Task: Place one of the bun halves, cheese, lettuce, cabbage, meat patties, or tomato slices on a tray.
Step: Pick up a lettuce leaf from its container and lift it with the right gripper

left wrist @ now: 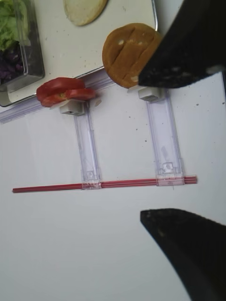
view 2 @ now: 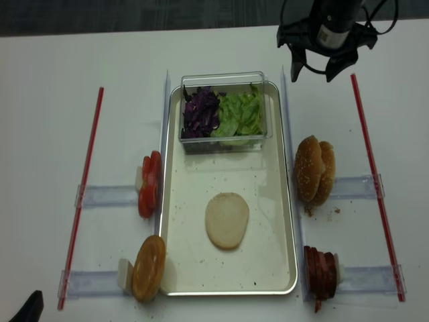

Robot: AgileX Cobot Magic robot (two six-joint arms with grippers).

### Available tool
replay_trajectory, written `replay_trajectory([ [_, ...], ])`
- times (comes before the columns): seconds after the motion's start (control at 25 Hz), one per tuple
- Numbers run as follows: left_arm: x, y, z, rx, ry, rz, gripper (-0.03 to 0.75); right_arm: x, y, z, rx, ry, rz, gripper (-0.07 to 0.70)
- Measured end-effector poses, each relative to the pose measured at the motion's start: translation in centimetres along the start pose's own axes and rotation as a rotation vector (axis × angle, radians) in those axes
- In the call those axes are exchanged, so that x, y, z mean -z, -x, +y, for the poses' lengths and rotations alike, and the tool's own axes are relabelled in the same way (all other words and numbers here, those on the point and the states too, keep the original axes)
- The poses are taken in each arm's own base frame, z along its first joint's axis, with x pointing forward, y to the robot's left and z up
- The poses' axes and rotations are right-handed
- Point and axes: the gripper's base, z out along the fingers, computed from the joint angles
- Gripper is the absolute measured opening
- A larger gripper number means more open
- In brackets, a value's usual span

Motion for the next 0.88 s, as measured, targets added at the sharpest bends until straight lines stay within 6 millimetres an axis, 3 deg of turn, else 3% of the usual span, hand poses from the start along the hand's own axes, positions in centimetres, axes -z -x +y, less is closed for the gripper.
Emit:
replay_trajectory([
  [0.44, 0.0, 0.0, 0.0, 0.0, 0.0, 0.0, 0.492, -2.2, 1.3, 5.4, 0.078, 0.031, 0.005, 0.523],
  [0.88, 0.0, 0.0, 0.0, 0.0, 0.0, 0.0, 0.492, -4.9, 0.9, 10.2, 0.157, 0.056, 0.029, 0.522],
])
